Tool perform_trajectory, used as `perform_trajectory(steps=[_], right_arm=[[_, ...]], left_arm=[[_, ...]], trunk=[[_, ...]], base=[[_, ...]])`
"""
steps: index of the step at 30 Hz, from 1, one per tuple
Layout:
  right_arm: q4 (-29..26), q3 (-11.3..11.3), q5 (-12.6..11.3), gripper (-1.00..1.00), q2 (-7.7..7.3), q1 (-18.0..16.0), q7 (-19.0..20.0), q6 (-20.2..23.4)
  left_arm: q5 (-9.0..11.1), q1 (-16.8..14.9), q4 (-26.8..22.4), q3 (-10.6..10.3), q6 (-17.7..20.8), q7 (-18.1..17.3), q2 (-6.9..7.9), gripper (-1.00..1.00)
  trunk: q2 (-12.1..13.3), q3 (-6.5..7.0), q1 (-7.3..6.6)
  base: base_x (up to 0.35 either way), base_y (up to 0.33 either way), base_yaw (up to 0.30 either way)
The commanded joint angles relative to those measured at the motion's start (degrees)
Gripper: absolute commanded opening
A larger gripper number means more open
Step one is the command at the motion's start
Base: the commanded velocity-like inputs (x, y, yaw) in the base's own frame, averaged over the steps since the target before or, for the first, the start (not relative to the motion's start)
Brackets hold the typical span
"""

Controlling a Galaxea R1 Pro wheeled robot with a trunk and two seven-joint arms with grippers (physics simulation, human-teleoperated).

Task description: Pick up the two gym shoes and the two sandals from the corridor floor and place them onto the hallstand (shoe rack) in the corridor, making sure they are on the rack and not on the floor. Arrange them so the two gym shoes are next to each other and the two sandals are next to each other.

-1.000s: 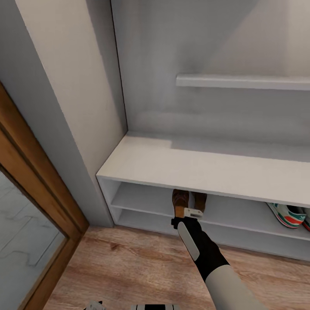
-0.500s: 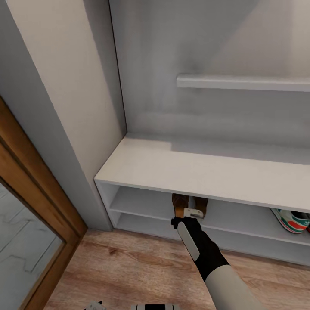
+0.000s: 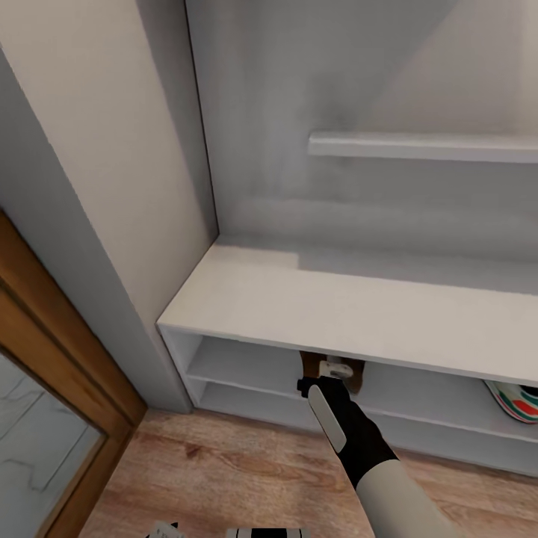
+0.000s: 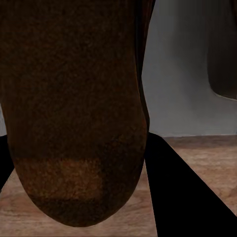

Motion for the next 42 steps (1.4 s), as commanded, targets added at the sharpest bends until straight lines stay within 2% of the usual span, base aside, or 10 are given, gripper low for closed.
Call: perform_trajectory(steps=[1, 11, 30, 31, 42], right_arm=[[-0.06, 0.08, -0.66, -1.0, 0.0, -0.04, -0.6, 0.02], [-0.06, 0.08, -0.66, -1.0, -0.63, -0.04, -0.6, 0.02], [-0.06, 0.08, -0.66, -1.0, -0.68, -0.04, -0.59, 0.02], [-0.06, 0.08, -0.66, 1.0, -0.68, -0.04, -0.6, 0.02], [-0.06, 0.15, -0.63, 1.0, -0.68, -0.04, -0.6, 0.02]], left_arm=[[-0.55, -0.03, 0.03, 0.48, -0.28, -0.19, -0.01, 1.0], [-0.55, -0.02, 0.03, 0.48, -0.28, -0.29, -0.01, 1.0], [-0.55, -0.03, 0.21, 0.48, -0.34, -0.31, -0.01, 1.0], [-0.55, -0.03, 0.21, 0.48, -0.32, -0.3, -0.01, 1.0], [-0.55, -0.03, 0.21, 0.48, -0.21, -0.29, -0.01, 1.0]], trunk=[[-0.02, -0.05, 0.0], [-0.02, -0.05, 0.0], [-0.02, -0.05, 0.0], [-0.02, -0.05, 0.0], [-0.02, -0.05, 0.0]], base=[[0.074, 0.0, 0.0], [0.041, -0.01, 0.0], [0.023, -0.01, 0.0], [0.0, 0.0, 0.0], [-0.001, 0.0, 0.0]])
